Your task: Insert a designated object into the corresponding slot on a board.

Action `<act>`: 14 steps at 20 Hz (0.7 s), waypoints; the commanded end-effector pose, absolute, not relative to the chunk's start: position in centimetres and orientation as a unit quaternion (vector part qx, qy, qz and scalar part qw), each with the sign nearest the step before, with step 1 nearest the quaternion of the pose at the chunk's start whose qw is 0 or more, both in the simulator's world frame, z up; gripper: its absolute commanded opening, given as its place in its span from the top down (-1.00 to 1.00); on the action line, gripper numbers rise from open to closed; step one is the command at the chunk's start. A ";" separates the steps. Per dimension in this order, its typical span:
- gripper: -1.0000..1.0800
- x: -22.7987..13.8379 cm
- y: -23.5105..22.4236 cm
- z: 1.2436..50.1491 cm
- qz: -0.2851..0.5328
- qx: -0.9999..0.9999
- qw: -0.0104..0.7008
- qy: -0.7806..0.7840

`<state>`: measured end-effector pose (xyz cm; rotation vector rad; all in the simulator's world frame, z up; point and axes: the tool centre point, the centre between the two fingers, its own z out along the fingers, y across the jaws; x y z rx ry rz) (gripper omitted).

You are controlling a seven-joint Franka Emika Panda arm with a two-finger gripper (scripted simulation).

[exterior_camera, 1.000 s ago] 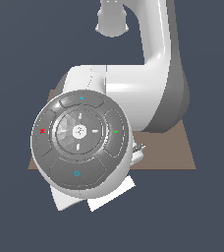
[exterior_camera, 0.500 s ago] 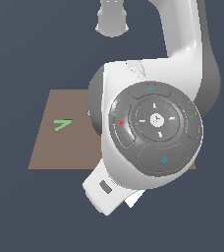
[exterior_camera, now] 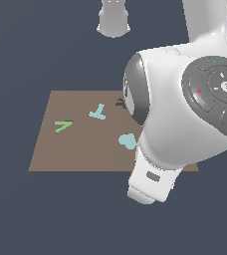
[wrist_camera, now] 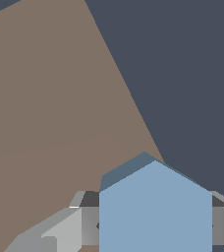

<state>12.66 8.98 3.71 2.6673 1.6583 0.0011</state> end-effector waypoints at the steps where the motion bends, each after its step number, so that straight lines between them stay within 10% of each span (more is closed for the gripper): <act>1: 1.00 11.4 10.5 3.8 0.001 0.821 0.001 0.570; 14: 1.00 2.7 15.7 4.0 0.000 0.641 0.001 0.767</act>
